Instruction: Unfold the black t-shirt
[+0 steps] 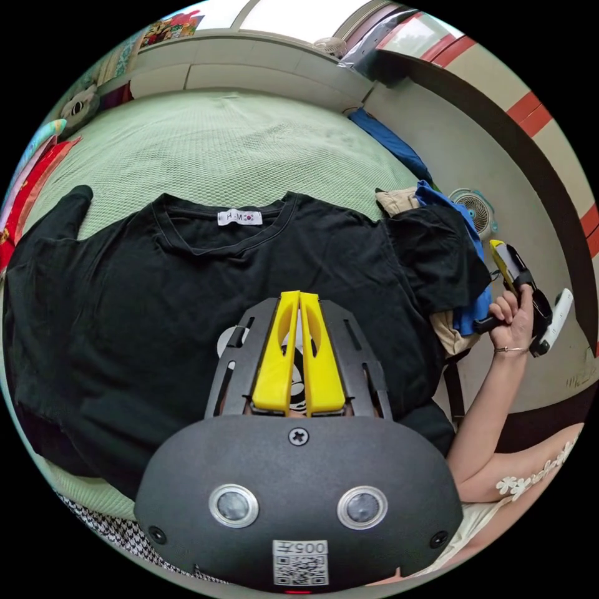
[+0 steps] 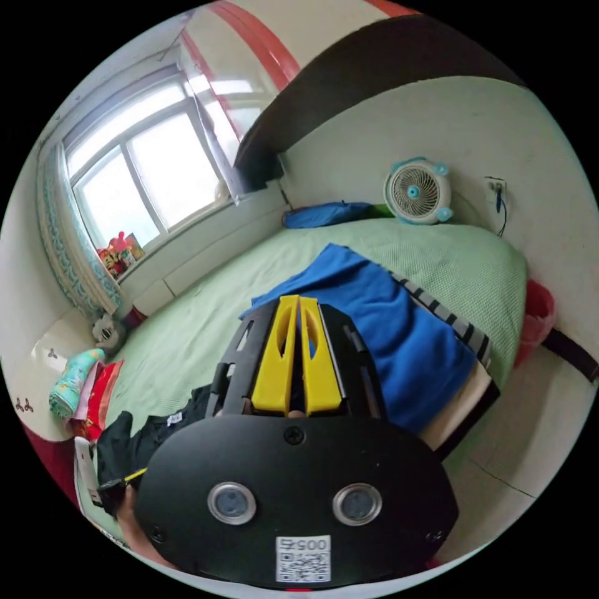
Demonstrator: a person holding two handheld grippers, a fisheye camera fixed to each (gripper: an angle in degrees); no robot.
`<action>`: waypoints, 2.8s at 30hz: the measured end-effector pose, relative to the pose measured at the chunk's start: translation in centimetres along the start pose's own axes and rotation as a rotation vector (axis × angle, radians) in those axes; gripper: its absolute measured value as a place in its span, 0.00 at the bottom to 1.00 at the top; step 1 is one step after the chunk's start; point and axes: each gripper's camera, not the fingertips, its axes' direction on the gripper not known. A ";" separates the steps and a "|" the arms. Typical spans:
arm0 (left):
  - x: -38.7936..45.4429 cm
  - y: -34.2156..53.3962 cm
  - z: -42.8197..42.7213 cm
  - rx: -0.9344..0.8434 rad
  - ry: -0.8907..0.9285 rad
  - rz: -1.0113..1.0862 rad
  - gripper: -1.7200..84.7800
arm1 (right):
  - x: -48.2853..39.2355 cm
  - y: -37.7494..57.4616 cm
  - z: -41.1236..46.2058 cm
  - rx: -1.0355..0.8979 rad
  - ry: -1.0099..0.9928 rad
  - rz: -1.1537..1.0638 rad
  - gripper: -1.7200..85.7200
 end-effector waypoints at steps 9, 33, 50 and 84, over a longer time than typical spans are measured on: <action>0.1 0.6 0.0 -0.010 -0.018 -0.004 0.01 | -6.9 1.7 3.0 -0.307 0.183 -0.407 0.15; 2.6 6.1 -1.1 -0.026 -0.086 -0.045 0.01 | -8.2 2.6 -1.1 -0.016 0.152 -0.336 0.03; 5.6 15.7 -1.6 0.037 -0.298 -0.115 0.01 | -16.1 15.3 12.1 -0.717 -0.039 -0.607 0.01; 21.6 52.3 -16.4 0.162 -0.456 -0.097 0.01 | -10.7 34.9 -20.1 -0.315 -0.183 -0.645 0.01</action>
